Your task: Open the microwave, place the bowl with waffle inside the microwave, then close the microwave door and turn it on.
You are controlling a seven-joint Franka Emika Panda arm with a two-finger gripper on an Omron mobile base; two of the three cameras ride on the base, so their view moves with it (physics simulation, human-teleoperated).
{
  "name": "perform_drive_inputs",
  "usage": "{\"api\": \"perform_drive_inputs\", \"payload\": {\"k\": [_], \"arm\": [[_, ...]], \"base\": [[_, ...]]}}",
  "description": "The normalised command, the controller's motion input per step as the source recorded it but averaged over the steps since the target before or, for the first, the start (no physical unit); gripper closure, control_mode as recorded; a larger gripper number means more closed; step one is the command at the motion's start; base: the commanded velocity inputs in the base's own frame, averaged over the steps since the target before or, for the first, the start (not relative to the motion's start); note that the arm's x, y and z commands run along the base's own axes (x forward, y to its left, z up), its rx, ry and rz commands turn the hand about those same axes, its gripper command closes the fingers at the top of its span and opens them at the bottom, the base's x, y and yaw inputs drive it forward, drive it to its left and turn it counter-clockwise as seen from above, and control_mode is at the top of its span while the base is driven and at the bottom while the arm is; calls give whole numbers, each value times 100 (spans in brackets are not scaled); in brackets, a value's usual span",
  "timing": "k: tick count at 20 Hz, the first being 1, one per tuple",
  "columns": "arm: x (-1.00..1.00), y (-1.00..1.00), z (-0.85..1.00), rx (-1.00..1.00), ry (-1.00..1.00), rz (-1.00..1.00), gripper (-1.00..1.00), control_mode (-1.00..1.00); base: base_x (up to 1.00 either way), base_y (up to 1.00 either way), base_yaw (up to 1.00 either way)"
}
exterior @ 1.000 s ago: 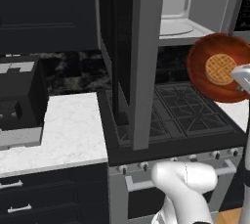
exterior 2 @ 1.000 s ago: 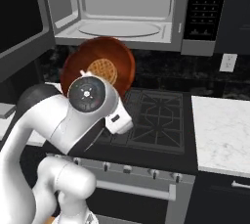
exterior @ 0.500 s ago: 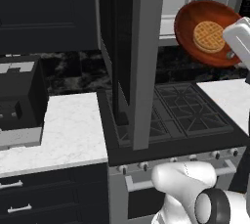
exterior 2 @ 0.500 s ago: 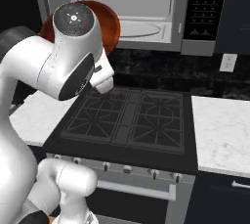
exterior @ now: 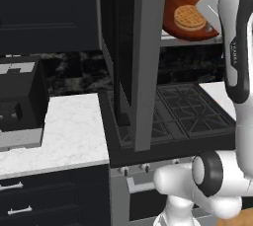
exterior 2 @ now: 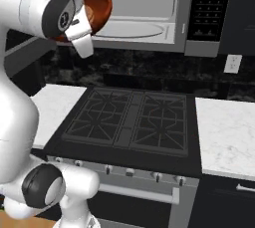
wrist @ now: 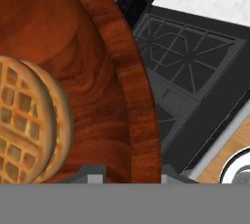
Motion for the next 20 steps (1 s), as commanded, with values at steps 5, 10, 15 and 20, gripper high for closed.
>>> {"api": "perform_drive_inputs", "payload": {"k": [5, 10, 15, 20], "arm": [[56, -23, -6, 12, 18, -20, 100, -100], [58, -9, -28, 16, 2, -10, 100, -100], [81, 0, -39, 10, 0, -4, 100, -100], [90, 0, -17, 1, 3, 0, 100, -100]], "base": [[0, 0, 0], [0, 0, 0], [0, 0, 0], [0, 0, 0]]}}
